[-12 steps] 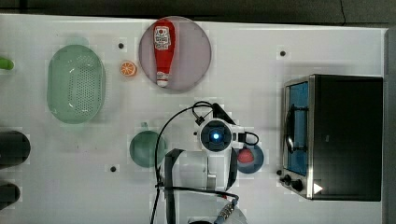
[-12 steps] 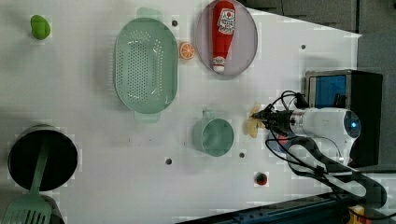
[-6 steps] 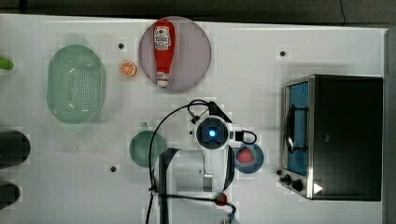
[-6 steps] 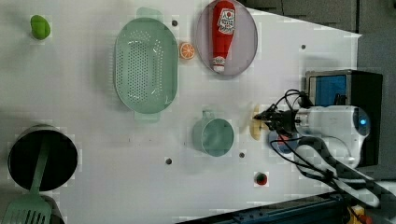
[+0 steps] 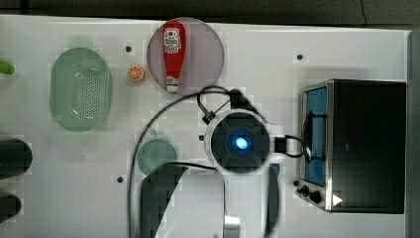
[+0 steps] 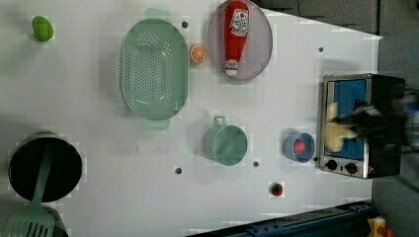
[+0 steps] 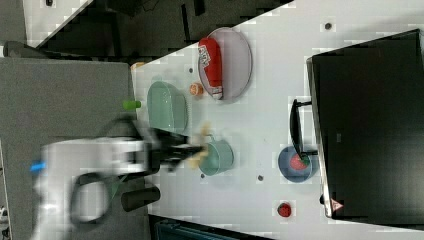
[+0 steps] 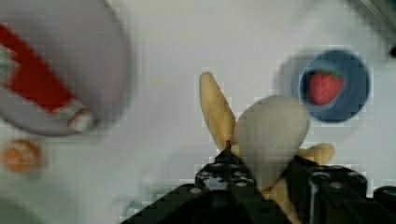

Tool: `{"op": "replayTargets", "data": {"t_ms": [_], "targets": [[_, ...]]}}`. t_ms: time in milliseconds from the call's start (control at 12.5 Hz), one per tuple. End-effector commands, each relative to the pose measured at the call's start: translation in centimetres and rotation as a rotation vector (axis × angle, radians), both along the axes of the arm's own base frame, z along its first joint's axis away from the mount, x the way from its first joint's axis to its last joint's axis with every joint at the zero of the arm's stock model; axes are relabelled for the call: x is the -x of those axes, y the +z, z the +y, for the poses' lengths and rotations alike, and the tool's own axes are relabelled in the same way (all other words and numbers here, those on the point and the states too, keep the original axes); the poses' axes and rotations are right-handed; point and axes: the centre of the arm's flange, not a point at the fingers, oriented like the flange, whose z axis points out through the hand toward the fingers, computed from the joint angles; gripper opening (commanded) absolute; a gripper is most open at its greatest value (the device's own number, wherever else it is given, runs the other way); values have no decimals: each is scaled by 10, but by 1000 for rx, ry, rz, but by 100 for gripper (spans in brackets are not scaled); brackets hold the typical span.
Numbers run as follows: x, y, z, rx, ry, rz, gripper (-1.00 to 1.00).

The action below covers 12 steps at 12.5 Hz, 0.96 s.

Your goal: Pick banana from table and place on oven.

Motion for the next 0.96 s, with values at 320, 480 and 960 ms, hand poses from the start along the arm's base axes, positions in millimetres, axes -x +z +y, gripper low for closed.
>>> {"op": "replayTargets", "data": {"t_ms": [320, 480, 960], "targets": [[0, 114, -19, 15, -40, 3, -47], [-12, 107, -57, 5, -70, 11, -47], [-3, 55, -234, -5, 93, 47, -47]]}}
